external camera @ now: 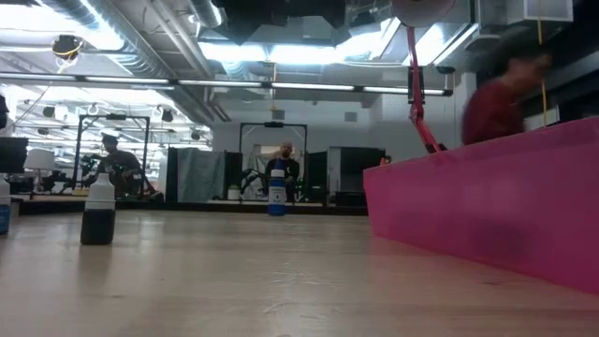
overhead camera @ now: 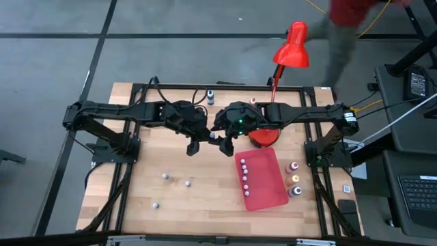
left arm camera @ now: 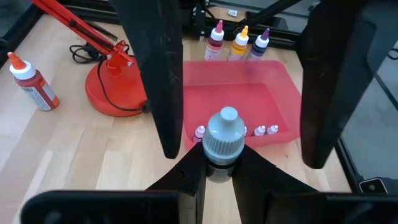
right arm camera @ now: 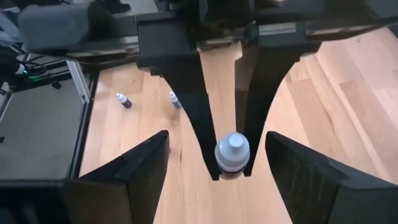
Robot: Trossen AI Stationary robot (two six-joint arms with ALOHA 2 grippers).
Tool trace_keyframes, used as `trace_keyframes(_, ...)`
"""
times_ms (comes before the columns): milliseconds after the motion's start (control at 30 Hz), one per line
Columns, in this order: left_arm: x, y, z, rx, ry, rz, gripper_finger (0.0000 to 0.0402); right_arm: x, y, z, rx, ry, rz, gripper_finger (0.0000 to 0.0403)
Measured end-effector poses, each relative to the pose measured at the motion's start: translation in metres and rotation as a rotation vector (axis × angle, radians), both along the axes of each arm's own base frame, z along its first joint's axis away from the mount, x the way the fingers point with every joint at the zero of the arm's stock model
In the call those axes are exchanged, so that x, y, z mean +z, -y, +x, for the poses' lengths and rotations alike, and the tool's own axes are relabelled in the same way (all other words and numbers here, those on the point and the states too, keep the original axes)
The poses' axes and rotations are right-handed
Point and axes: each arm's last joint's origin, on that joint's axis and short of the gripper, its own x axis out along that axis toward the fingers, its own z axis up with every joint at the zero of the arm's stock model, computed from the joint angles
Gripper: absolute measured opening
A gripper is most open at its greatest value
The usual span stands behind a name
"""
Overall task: Pick & Place food coloring
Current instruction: Put the small green food coloring bottle into the red bin
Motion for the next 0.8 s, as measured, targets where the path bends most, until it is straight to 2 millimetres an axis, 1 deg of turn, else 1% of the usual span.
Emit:
trace_keyframes(133,0.0,0.0,0.0,0.0,0.0,0.0,0.0054,-0.0002,-0.0003,-0.0002,0.01,-0.003,0.007,0.0243)
trace_keyframes(667,-0.0002,0.0004,-0.0001,-0.001,-0.002,-0.007,0.0054,-0.0013,0.0,-0.0014,0.006,-0.019,-0.006,0.0089)
trace_keyframes(800,-0.0008,0.0003,-0.0005,0.001,-0.01,-0.004,0.0063,-0.0013,-0.0002,-0.0015,0.014,-0.019,-0.021,0.006)
